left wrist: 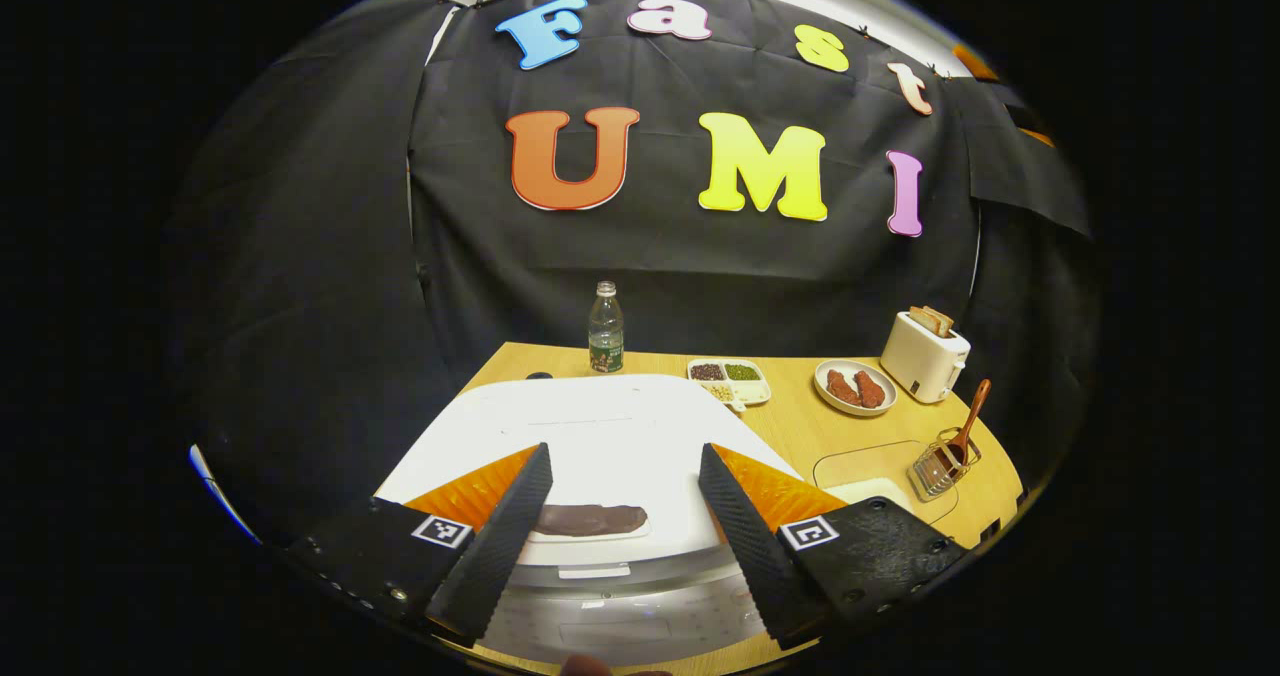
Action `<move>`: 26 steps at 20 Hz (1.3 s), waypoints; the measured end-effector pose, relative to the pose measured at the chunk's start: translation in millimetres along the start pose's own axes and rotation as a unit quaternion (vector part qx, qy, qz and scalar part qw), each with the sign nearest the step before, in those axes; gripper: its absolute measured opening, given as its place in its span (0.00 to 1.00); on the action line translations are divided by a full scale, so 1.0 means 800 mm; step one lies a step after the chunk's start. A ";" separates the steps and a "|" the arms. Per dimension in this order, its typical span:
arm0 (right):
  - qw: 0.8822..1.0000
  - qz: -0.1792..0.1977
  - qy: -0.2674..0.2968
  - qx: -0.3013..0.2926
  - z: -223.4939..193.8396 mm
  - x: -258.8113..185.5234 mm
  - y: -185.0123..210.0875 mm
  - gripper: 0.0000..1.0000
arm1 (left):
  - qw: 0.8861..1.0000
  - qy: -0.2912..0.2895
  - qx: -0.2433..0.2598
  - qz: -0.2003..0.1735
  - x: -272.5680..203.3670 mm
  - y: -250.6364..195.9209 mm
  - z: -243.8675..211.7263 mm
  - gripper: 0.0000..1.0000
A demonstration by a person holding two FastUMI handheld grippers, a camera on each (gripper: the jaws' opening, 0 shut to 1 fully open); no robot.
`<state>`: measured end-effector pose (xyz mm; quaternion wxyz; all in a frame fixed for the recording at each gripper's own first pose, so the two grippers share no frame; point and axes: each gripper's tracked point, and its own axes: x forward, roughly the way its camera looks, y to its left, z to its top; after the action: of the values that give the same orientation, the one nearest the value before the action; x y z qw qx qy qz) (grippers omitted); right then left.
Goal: Close the left gripper, press the button to open the rice cooker; take a wooden spoon from the chopstick holder with the right hand, scoop a spoonful of rice and pour it into the rice cooker, then put the wooden spoon back into the chopstick holder.
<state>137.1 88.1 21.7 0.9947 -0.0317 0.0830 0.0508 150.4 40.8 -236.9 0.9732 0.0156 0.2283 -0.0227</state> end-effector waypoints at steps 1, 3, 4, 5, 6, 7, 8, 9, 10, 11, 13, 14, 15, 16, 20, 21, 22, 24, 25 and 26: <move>1.000 -0.002 0.000 -0.001 0.000 0.000 0.000 1.00 | 1.000 0.004 0.000 0.002 0.001 -0.001 -0.011 0.97; 1.000 -0.002 0.009 -0.006 -0.006 0.002 0.004 1.00 | 1.000 0.006 0.004 0.007 0.000 -0.001 -0.032 0.97; 1.000 -0.002 0.009 -0.009 -0.004 0.003 0.007 1.00 | 1.000 0.002 0.014 0.012 0.000 -0.001 -0.038 1.00; 1.000 -0.001 0.006 -0.014 0.001 0.005 0.011 1.00 | 1.000 -0.005 0.025 0.016 -0.001 -0.002 -0.042 0.97; 1.000 -0.002 0.004 -0.018 0.003 0.004 0.014 1.00 | 0.999 -0.011 0.026 0.020 -0.002 -0.002 -0.042 0.97; 1.000 0.001 0.003 -0.018 0.001 0.002 0.019 1.00 | 0.999 -0.012 0.022 0.021 -0.004 -0.002 -0.043 0.98; 1.000 0.003 0.005 -0.016 -0.001 0.000 0.024 1.00 | 1.000 -0.011 0.019 0.020 -0.003 -0.003 -0.045 0.98; 1.000 0.005 0.008 -0.012 -0.006 -0.003 0.027 1.00 | 1.000 -0.008 0.015 0.018 -0.005 -0.003 -0.049 0.98; 1.000 0.007 0.011 -0.008 -0.008 -0.007 0.031 1.00 | 1.000 -0.005 0.012 0.015 -0.005 -0.004 -0.051 0.98; 1.000 0.008 0.014 -0.005 -0.010 -0.009 0.032 1.00 | 1.000 -0.003 0.009 0.013 -0.006 -0.004 -0.051 0.98; 1.000 0.007 0.013 -0.004 -0.008 -0.015 0.032 1.00 | 1.000 -0.004 0.003 0.013 -0.007 -0.004 -0.052 0.99; 1.000 0.010 0.010 -0.003 -0.006 -0.021 0.033 1.00 | 1.000 -0.007 0.000 0.013 -0.008 -0.004 -0.051 0.99; 1.000 0.012 0.005 0.002 -0.003 -0.027 0.032 1.00 | 1.000 -0.011 -0.004 0.012 -0.008 -0.003 -0.053 0.99; 1.000 0.012 -0.002 0.012 0.000 -0.035 0.027 1.00 | 1.000 -0.013 -0.009 0.010 -0.007 -0.003 -0.052 0.99; 0.999 -0.007 -0.021 0.040 -0.001 -0.065 -0.015 1.00 | 1.000 -0.016 -0.019 0.011 -0.008 -0.004 -0.053 0.99; 0.999 -0.016 -0.029 0.042 -0.001 -0.073 -0.028 1.00 | 1.000 -0.019 -0.020 0.014 -0.007 -0.003 -0.056 0.99; 0.998 -0.025 -0.035 0.043 -0.001 -0.081 -0.042 1.00 | 0.999 -0.021 -0.023 0.016 -0.007 -0.003 -0.056 1.00; 0.997 -0.043 -0.045 0.045 -0.009 -0.096 -0.065 1.00 | 0.999 -0.019 -0.022 0.020 -0.006 -0.005 -0.056 1.00; 0.997 -0.050 -0.046 0.045 -0.014 -0.100 -0.075 1.00 | 0.999 -0.019 -0.026 0.022 -0.007 -0.004 -0.057 0.99; 0.996 -0.055 -0.047 0.046 -0.019 -0.104 -0.084 1.00 | 0.999 -0.017 -0.037 0.023 -0.008 -0.003 -0.055 1.00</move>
<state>59.9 12.4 24.2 0.9992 0.0115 0.0364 -0.0069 125.3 40.6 -273.6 0.9771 -0.0157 0.2119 0.0081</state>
